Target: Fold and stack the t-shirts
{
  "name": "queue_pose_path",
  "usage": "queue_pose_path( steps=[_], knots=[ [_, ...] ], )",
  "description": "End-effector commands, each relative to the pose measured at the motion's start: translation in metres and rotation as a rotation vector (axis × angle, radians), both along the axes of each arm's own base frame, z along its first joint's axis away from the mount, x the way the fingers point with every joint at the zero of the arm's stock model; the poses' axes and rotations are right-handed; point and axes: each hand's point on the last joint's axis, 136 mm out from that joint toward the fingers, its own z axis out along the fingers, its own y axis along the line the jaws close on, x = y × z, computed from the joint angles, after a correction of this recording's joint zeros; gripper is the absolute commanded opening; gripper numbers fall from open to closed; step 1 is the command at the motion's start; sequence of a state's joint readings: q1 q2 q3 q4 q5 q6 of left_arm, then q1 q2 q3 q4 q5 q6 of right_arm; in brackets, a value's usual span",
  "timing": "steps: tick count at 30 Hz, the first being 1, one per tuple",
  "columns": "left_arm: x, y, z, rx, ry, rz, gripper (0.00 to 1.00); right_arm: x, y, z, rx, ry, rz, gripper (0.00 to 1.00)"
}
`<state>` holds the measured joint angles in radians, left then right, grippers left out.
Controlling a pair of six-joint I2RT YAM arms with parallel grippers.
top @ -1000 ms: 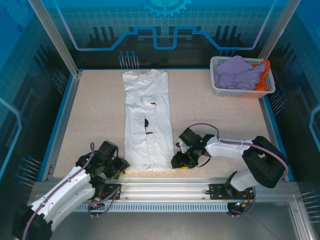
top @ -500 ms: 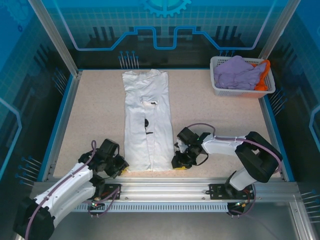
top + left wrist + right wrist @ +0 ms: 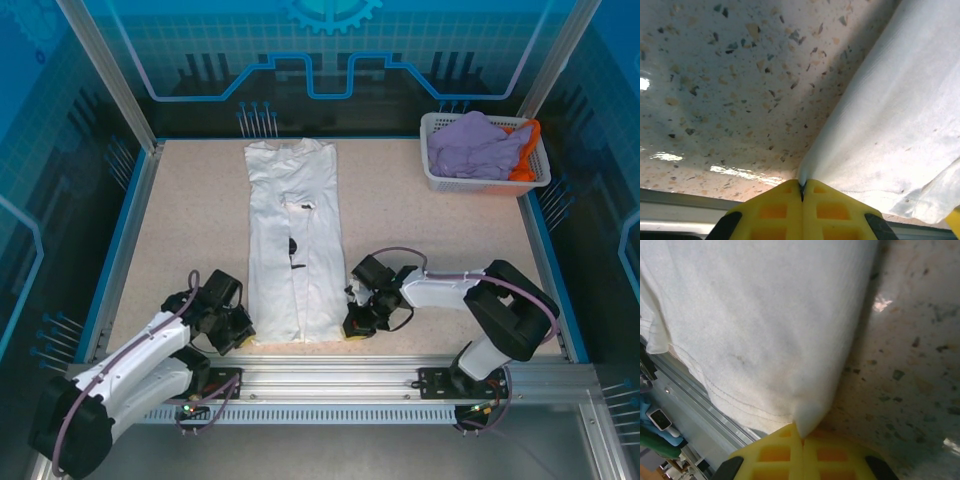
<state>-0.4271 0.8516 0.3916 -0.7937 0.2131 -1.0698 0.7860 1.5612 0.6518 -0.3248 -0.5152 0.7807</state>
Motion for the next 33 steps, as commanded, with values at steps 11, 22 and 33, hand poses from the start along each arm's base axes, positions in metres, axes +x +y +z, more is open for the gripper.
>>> queue_pose_path(
  steps=[11,22,33],
  knots=[
    [-0.040,-0.019,0.014,-0.043,0.159,-0.200,0.00,-0.032,-0.023,0.006,0.013,0.047,-0.007,0.00],
    [0.030,-0.026,0.072,-0.089,0.026,-0.131,0.00,0.050,0.008,0.081,0.105,-0.052,-0.131,0.00],
    [0.182,-0.005,0.097,-0.104,-0.119,-0.015,0.00,0.197,-0.001,0.093,0.006,-0.012,-0.436,0.00]
  ],
)
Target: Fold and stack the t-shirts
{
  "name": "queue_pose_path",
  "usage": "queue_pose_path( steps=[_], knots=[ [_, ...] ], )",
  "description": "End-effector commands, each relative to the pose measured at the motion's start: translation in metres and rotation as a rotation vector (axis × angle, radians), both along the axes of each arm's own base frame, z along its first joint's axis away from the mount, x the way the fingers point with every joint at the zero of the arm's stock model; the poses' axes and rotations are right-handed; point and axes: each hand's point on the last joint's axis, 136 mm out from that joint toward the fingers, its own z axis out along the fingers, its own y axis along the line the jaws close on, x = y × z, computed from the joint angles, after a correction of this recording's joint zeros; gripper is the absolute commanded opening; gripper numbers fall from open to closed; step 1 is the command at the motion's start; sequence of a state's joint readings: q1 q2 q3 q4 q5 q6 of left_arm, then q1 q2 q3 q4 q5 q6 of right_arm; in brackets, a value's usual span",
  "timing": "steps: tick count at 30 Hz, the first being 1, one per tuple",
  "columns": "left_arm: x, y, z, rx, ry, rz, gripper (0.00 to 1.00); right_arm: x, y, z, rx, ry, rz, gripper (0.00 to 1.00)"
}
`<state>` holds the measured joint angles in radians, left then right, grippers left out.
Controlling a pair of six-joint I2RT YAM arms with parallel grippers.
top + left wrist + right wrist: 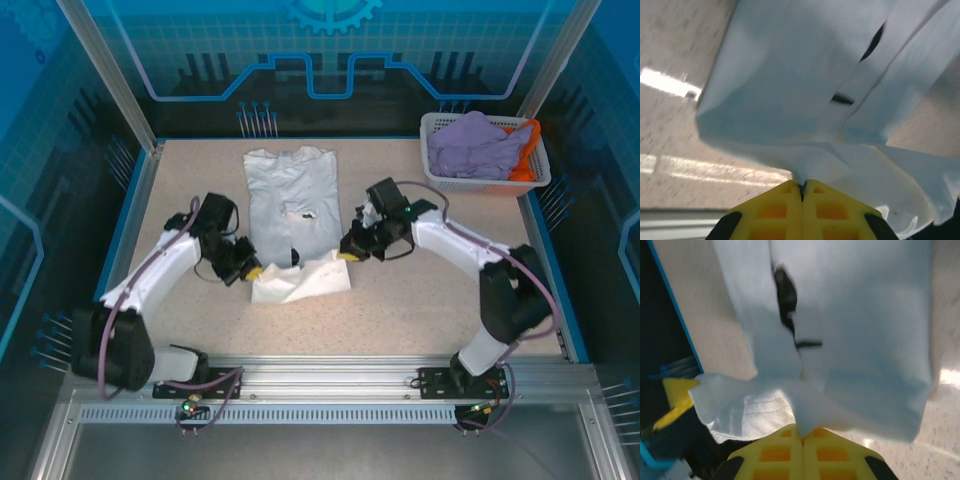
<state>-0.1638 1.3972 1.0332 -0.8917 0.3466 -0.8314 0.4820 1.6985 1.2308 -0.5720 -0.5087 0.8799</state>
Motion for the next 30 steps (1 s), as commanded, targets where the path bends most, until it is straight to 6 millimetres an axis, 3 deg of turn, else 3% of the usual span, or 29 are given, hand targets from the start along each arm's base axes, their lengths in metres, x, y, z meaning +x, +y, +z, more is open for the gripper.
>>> queue_pose_path(
  steps=[1,4,8,12,14,15,17,18,19,21,23,24,26,28,30],
  knots=[
    [0.048,0.009,0.004,0.002,-0.073,-0.018,0.00,0.026,-0.010,-0.023,-0.092,0.120,-0.064,0.00],
    [0.084,0.030,-0.001,0.045,-0.099,0.032,0.00,0.063,-0.008,-0.033,-0.106,0.128,-0.106,0.00],
    [0.120,0.041,-0.015,0.061,-0.077,0.027,0.00,0.098,-0.001,-0.050,-0.124,0.153,-0.120,0.00],
    [0.139,0.046,-0.039,0.070,-0.041,0.041,0.00,0.123,0.003,-0.062,-0.139,0.164,-0.144,0.00],
    [0.145,0.046,-0.049,0.062,-0.022,0.042,0.05,0.130,0.004,-0.068,-0.139,0.181,-0.157,0.02],
    [0.146,0.046,-0.055,0.060,-0.004,0.039,0.09,0.133,0.004,-0.065,-0.139,0.178,-0.162,0.04],
    [0.152,0.049,-0.060,0.056,0.007,0.040,0.13,0.138,0.003,-0.079,-0.143,0.208,-0.169,0.10],
    [0.156,0.051,-0.061,0.053,0.005,0.045,0.20,0.141,0.001,-0.078,-0.139,0.212,-0.179,0.18],
    [0.161,0.054,-0.056,0.052,-0.006,0.058,0.29,0.146,-0.002,-0.075,-0.132,0.211,-0.194,0.28],
    [0.170,0.065,-0.041,0.064,-0.051,0.081,0.33,0.153,-0.011,-0.064,-0.122,0.184,-0.220,0.46],
    [0.175,0.078,-0.018,0.098,-0.101,0.107,0.48,0.157,-0.024,-0.044,-0.111,0.135,-0.239,0.57],
    [0.175,0.084,-0.005,0.127,-0.128,0.116,0.58,0.156,-0.031,-0.034,-0.111,0.106,-0.243,0.59],
    [0.170,0.090,0.018,0.175,-0.181,0.126,0.65,0.146,-0.038,-0.015,-0.109,0.048,-0.231,0.59],
    [0.160,0.080,0.033,0.179,-0.228,0.112,0.63,0.123,-0.030,0.001,-0.085,-0.011,-0.177,0.55],
    [0.146,0.053,0.040,0.142,-0.256,0.068,0.55,0.094,-0.015,0.005,-0.054,-0.034,-0.117,0.50]
  ],
)
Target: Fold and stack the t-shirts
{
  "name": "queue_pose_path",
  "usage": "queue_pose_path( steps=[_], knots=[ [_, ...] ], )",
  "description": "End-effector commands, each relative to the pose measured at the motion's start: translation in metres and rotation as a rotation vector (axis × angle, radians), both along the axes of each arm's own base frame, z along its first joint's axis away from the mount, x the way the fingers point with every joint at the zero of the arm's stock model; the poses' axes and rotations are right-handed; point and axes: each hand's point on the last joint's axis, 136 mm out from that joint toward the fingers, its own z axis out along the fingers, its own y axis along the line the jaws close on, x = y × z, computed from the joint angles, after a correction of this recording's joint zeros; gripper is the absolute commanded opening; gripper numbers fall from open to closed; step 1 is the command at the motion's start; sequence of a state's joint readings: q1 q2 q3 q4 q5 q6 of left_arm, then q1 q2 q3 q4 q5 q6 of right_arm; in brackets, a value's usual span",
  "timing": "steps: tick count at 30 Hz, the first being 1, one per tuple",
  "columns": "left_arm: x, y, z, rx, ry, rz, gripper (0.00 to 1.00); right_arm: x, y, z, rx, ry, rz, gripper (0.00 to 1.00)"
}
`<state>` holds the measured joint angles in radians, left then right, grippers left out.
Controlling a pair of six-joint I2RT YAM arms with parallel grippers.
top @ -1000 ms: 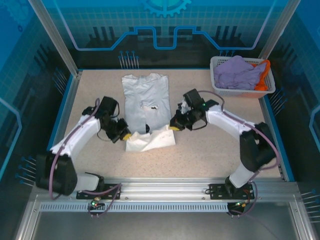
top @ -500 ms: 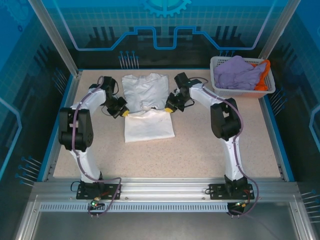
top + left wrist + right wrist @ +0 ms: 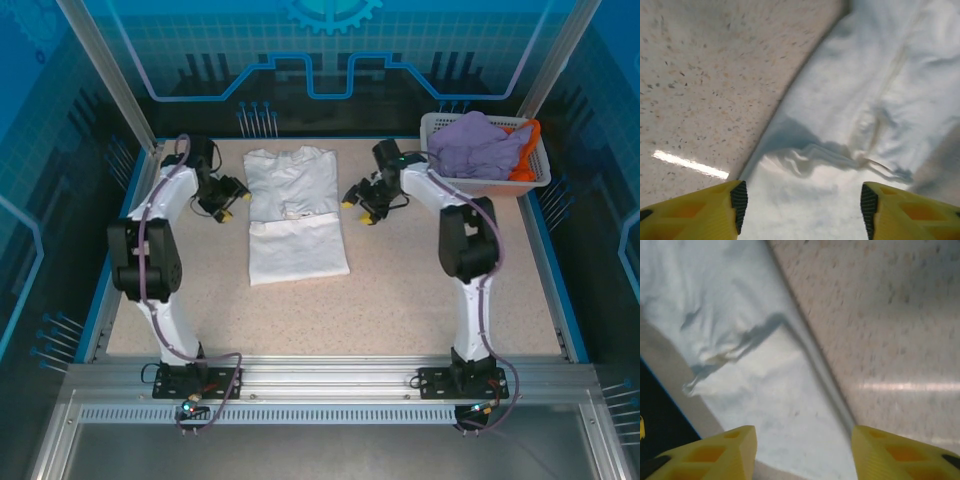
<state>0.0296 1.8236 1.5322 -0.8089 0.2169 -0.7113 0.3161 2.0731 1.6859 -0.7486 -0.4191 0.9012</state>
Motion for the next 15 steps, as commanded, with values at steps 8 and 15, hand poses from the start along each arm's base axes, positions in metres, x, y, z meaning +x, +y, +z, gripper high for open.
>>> queue_pose_path(
  steps=[8,15],
  knots=[
    [-0.090,-0.141,-0.036,-0.138,0.074,-0.298,0.31,-0.088,0.067,-0.021,0.095,-0.050,0.154,0.29],
    [-0.144,-0.117,-0.112,-0.025,0.268,-0.371,0.31,-0.117,0.051,-0.090,-0.030,0.077,0.195,0.23]
  ],
)
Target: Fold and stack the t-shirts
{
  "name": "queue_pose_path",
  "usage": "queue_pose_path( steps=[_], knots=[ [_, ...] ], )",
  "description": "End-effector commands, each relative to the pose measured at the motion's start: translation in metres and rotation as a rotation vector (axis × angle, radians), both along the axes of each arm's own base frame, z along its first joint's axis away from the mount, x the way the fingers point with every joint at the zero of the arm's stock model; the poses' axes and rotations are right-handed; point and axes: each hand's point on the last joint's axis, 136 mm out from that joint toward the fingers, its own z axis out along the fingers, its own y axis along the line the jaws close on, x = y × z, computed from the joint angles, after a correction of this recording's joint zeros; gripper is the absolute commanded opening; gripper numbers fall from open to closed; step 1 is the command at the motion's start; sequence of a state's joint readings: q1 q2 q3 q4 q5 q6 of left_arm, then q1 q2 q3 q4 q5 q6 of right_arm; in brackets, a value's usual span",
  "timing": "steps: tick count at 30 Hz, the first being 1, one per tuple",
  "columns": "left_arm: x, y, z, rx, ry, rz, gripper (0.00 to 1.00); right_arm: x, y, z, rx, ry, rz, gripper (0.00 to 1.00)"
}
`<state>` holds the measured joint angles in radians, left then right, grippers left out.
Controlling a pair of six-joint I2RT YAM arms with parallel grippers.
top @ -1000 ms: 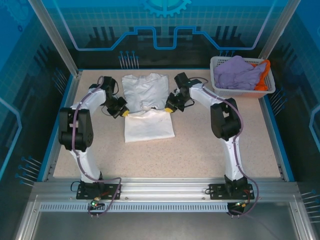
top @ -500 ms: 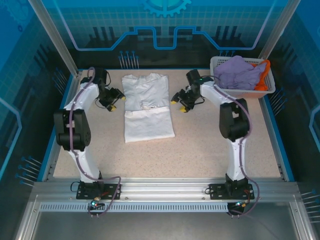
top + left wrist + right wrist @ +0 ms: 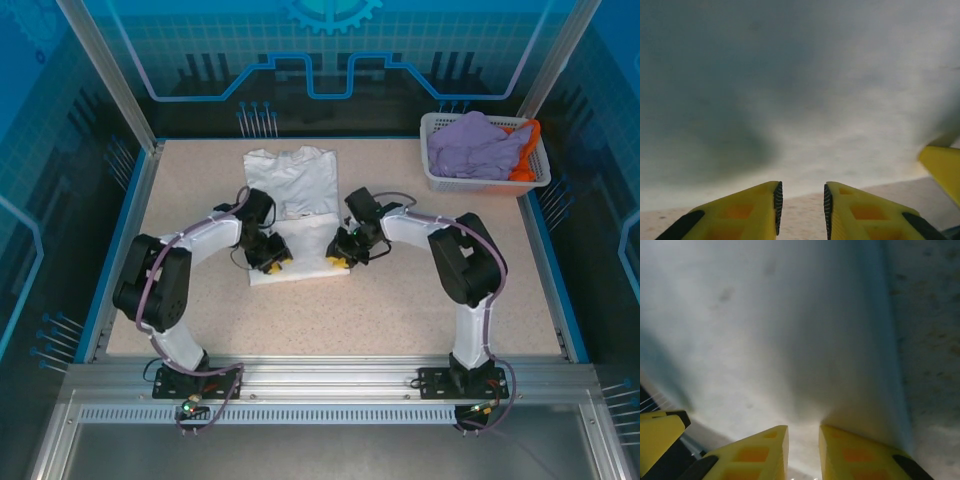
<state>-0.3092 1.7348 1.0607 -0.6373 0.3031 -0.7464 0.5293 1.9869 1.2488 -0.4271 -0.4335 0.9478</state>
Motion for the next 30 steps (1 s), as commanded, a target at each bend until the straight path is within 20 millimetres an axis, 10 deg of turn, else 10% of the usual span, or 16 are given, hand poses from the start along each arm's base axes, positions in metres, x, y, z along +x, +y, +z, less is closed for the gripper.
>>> queue_pose_path(
  steps=[1,16,24,30],
  knots=[
    [-0.023,0.011,-0.023,0.044,0.064,-0.059,0.31,-0.019,-0.012,-0.021,-0.047,0.032,0.022,0.22],
    [-0.142,0.009,-0.008,0.022,0.228,-0.191,0.37,-0.151,-0.056,-0.025,-0.109,0.184,0.097,0.32],
    [-0.087,-0.002,0.067,0.014,0.006,-0.195,0.32,-0.110,-0.062,0.051,-0.134,-0.116,0.057,0.36],
    [-0.027,-0.024,0.064,-0.026,-0.077,-0.201,0.16,-0.052,-0.057,0.053,-0.114,-0.159,-0.018,0.21]
  ],
)
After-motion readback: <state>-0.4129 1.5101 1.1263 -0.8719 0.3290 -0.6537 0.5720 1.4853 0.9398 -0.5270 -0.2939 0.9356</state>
